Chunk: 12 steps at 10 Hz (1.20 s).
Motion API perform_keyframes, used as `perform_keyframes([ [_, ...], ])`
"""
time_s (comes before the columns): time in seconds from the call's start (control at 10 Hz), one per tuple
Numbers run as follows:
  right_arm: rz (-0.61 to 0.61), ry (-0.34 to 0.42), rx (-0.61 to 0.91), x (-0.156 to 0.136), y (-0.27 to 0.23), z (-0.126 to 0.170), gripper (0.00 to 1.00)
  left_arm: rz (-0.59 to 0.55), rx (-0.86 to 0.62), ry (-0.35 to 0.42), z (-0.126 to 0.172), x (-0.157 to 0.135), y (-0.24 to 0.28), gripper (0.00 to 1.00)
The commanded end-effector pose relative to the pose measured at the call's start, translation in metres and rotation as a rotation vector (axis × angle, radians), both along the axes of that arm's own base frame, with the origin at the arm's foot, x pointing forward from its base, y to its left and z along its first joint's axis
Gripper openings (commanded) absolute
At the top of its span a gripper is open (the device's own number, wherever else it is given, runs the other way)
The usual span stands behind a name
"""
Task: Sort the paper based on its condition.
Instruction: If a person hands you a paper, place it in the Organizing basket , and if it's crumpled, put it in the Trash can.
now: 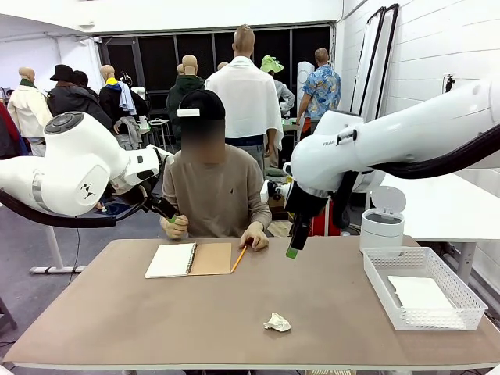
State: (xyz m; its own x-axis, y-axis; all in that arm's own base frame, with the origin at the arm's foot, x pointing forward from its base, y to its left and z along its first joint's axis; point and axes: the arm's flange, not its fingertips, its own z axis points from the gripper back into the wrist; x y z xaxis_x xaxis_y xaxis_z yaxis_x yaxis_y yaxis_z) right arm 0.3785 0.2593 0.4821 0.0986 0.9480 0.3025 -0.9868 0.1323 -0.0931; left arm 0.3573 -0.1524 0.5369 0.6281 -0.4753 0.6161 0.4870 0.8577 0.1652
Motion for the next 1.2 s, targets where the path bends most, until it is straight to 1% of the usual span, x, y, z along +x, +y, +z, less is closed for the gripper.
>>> perform_keyframes([
  [0.0, 0.026, -0.014, -0.02, 0.002, 0.0, -0.007, 1.0, -0.002, 0.002, 0.0, 0.0, 0.0, 0.001, 1.0],
  [0.1, -0.041, -0.014, 0.003, 0.007, 0.0, 0.002, 1.0, -0.002, 0.002, 0.0, 0.0, 0.0, 0.001, 1.0],
  [0.2, 0.014, 0.007, -0.008, 0.001, 0.002, -0.006, 1.0, -0.002, 0.002, 0.0, 0.0, 0.0, 0.001, 1.0],
  [0.7, 0.008, 0.004, -0.006, 0.003, 0.001, -0.005, 1.0, -0.002, 0.002, 0.0, 0.0, 0.0, 0.001, 1.0],
  [0.9, -0.001, 0.031, -0.028, -0.007, 0.008, -0.022, 1.0, -0.002, 0.002, 0.0, 0.0, 0.0, 0.001, 1.0],
  [1.1, 0.007, 0.016, -0.031, -0.021, 0.015, -0.037, 1.0, -0.002, 0.002, 0.0, 0.0, 0.0, 0.001, 1.0],
])
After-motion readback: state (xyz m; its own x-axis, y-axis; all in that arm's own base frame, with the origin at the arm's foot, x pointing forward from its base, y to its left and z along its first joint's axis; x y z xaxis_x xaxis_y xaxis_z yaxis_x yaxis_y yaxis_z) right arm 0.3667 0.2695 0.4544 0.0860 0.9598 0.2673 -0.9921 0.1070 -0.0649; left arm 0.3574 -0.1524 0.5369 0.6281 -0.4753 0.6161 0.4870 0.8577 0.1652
